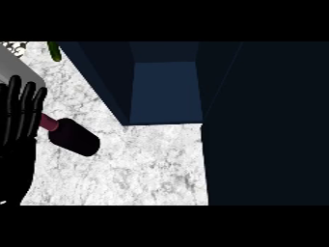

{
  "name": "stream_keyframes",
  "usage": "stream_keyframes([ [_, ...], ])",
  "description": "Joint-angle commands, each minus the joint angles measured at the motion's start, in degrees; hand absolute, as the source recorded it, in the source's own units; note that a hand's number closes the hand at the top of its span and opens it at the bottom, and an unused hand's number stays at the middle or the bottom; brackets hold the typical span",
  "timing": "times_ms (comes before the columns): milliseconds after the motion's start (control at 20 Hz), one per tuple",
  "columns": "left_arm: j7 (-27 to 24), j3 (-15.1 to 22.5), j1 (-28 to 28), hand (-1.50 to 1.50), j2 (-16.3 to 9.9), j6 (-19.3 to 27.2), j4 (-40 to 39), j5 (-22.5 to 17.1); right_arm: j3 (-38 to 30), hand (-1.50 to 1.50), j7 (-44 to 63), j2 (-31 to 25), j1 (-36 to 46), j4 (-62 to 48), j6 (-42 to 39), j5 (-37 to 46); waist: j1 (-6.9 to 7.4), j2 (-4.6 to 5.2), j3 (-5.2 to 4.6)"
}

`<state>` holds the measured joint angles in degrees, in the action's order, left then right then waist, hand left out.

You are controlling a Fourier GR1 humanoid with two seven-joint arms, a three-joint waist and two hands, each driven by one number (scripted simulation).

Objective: Pick up the wine, place it into the cabinet and close the cabinet

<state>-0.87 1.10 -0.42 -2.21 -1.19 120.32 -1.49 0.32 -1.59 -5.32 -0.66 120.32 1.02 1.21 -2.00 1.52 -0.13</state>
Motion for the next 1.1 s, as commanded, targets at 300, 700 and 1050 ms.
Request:
stream_keyframes([
  [300, 4.95, -8.40, -9.32, -1.50, -3.00, -8.93, -17.92, -18.43, 6.50, -1.50, 3.41, -1.29, -7.98, 3.72, -9.55, -7.89, 0.89, -0.99, -0.04],
  [700, 14.25, -15.25, -22.22, -1.50, -8.50, -8.51, -26.45, -28.62, -0.91, -1.50, 12.04, -6.56, -8.89, 9.07, -13.73, -19.56, 1.51, -1.49, 0.13],
  [1050, 17.37, -11.81, -23.75, -1.50, -6.96, -2.39, -21.81, -26.52, 0.59, -1.50, 17.05, -4.75, -13.77, 18.40, -13.74, -19.99, 1.63, -1.63, 0.14],
])
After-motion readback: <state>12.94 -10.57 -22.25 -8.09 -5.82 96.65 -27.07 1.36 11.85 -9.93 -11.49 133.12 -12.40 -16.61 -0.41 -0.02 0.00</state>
